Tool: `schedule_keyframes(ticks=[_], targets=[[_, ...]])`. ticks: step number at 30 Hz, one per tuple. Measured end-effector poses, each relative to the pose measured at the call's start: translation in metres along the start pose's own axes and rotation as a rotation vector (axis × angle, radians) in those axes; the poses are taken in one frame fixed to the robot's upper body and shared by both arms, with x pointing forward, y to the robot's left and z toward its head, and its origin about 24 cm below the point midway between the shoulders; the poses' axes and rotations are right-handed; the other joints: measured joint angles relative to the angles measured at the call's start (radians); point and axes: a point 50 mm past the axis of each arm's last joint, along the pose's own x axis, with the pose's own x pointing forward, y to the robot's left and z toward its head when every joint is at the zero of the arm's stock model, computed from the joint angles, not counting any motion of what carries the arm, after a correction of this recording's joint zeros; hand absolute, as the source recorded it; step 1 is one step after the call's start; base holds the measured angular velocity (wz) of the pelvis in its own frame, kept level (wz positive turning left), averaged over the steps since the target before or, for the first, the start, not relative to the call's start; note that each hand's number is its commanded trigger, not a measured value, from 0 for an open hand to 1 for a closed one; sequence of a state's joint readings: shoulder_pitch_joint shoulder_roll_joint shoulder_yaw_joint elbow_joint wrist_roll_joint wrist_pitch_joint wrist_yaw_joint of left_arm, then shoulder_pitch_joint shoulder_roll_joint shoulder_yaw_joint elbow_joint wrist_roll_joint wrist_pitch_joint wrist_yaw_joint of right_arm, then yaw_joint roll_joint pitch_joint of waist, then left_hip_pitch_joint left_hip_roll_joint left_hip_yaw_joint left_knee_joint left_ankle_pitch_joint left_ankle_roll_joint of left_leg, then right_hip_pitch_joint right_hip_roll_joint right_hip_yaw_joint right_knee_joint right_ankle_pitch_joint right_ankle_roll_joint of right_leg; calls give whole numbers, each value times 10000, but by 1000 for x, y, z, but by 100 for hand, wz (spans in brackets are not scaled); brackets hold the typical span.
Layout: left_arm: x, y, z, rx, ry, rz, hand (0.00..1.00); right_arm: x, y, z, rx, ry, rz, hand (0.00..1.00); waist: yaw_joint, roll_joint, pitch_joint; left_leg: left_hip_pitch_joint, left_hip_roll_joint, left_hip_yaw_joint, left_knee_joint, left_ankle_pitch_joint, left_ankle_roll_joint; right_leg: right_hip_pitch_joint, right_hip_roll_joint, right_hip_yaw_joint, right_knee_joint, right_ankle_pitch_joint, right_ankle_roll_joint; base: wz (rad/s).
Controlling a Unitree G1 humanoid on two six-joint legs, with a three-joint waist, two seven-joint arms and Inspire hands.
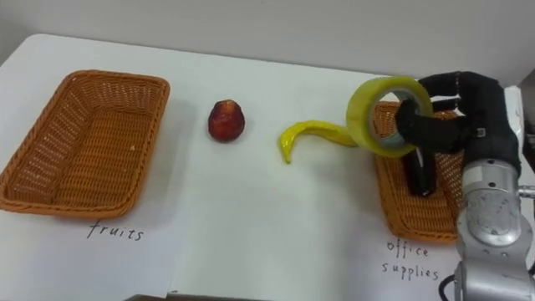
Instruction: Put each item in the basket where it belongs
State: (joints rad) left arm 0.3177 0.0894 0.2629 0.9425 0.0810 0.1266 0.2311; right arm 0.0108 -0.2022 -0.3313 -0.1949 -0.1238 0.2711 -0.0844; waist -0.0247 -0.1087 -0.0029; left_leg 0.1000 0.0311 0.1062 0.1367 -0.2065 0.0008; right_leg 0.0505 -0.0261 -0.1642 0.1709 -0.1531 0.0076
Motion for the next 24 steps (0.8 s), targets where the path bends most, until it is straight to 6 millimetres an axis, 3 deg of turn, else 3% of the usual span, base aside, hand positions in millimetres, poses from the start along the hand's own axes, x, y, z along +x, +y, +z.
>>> schedule_keyframes(ticks=[9,16,24], targets=[[0,2,-3,-21,269,74,0,0,-19,-23,81,967,-1101,100,-157,49,-11,-2,11,1,-11,-1,-1,-10,10,-15,27,1,-1,0],[0,3,-3,-8,271,96,0,-1,-21,-25,-59,1059,-1377,100,-268,16,-28,3,13,8,-10,-1,-1,-11,14,-7,33,0,-1,0],[1,5,-3,-24,279,127,0,0,-24,-44,-317,1820,-1587,100,-285,-14,-32,7,14,20,-13,-1,-2,-11,14,10,31,1,-1,0]])
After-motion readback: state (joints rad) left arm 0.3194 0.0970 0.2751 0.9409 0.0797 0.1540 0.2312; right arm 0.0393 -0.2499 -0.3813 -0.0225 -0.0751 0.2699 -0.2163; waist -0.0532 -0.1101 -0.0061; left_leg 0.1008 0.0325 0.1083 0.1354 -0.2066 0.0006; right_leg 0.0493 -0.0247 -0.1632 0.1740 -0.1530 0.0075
